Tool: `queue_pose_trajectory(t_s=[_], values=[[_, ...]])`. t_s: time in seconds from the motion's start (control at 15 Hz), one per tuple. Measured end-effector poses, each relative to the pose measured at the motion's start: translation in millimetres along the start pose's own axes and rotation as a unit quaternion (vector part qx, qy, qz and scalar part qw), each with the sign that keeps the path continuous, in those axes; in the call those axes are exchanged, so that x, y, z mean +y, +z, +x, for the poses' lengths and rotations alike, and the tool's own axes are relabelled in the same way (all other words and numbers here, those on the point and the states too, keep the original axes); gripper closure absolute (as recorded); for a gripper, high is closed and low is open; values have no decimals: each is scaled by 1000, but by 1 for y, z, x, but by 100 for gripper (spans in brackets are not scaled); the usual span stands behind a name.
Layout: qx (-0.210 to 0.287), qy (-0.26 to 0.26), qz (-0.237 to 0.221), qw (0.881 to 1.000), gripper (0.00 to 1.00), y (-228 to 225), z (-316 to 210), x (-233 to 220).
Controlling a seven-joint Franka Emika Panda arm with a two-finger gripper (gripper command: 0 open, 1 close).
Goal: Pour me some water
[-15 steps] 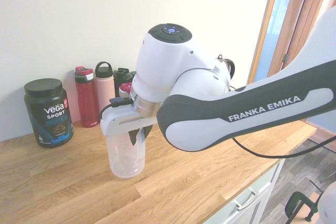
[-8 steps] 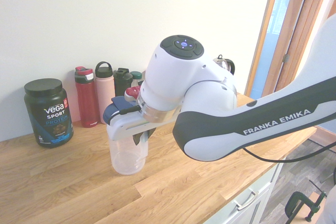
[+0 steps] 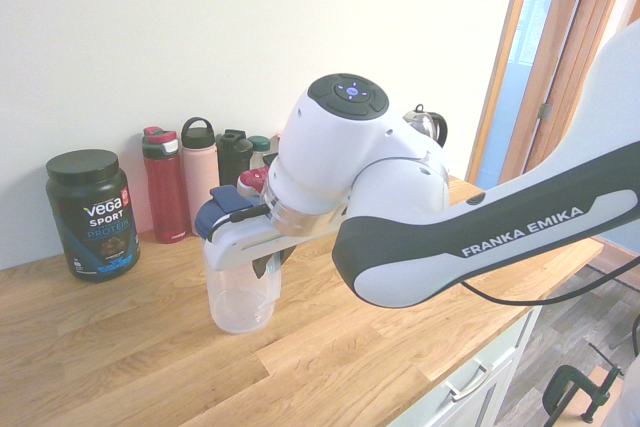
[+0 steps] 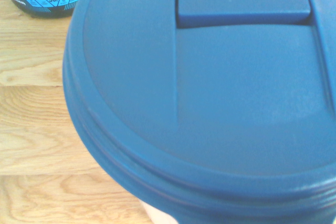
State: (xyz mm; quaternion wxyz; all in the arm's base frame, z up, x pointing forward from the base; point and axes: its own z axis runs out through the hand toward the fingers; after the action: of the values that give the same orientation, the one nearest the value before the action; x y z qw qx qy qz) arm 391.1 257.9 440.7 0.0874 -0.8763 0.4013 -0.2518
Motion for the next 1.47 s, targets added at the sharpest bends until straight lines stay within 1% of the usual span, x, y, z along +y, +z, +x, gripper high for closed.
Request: queue_pose_trajectory(t_s=[0.73,0.8,0.87,1.0,1.2,1.27,1.33,1.47], values=[[-6,-17,-2,1000,0,0,-2,1],[-9,-31,-5,999,0,0,-2,2],[-19,-58,-12,998,0,-1,-3,4],[-56,-115,-27,991,0,-7,-10,9],[-112,-200,-54,972,0,-27,-3,26],[-119,-215,-67,967,0,-35,11,35],[-119,-217,-75,966,0,-42,28,44],[-110,-194,-87,971,0,-49,69,70]])
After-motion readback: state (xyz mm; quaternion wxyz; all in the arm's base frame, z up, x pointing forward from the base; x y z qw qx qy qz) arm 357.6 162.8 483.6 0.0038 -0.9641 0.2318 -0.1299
